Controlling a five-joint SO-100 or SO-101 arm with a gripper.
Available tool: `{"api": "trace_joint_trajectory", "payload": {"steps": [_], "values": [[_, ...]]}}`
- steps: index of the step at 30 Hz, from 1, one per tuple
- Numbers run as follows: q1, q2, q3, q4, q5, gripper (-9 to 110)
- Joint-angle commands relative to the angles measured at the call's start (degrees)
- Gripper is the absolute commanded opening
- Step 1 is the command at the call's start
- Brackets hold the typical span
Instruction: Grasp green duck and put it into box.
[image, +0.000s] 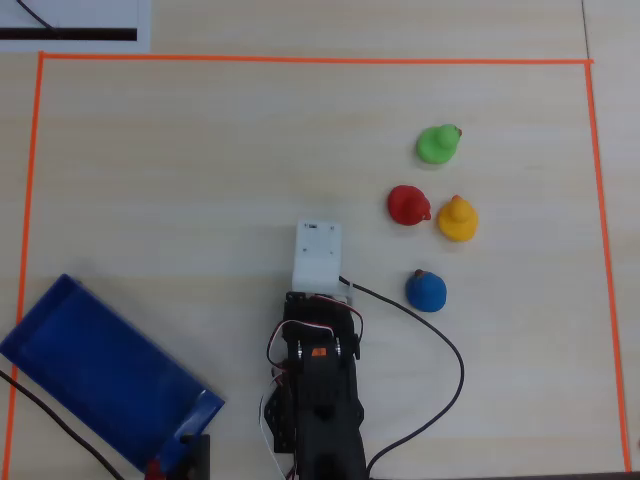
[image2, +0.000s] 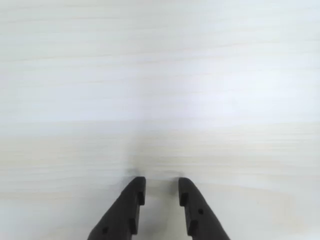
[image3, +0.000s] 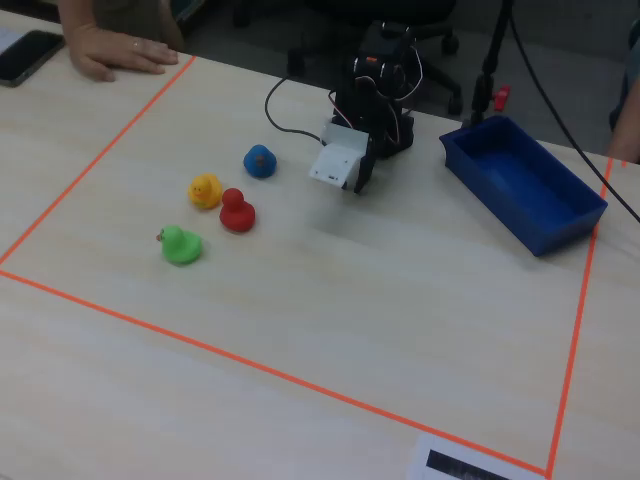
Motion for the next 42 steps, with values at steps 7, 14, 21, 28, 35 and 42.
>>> {"api": "trace_joint_trajectory", "payload": {"steps": [7,14,21,28,35,42], "values": [[0.4,-0.8,-0.2,0.8,-0.4,7],[0.4,-0.8,-0.2,0.8,-0.4,7],[0.4,-0.8,-0.2,0.8,-0.4,7],[0.4,-0.8,-0.2,0.8,-0.4,7],[0.0,-0.8,-0.2,0.8,-0.4,6],[-1.1,-0.8,-0.2,0.4,-0.4,3]]}}
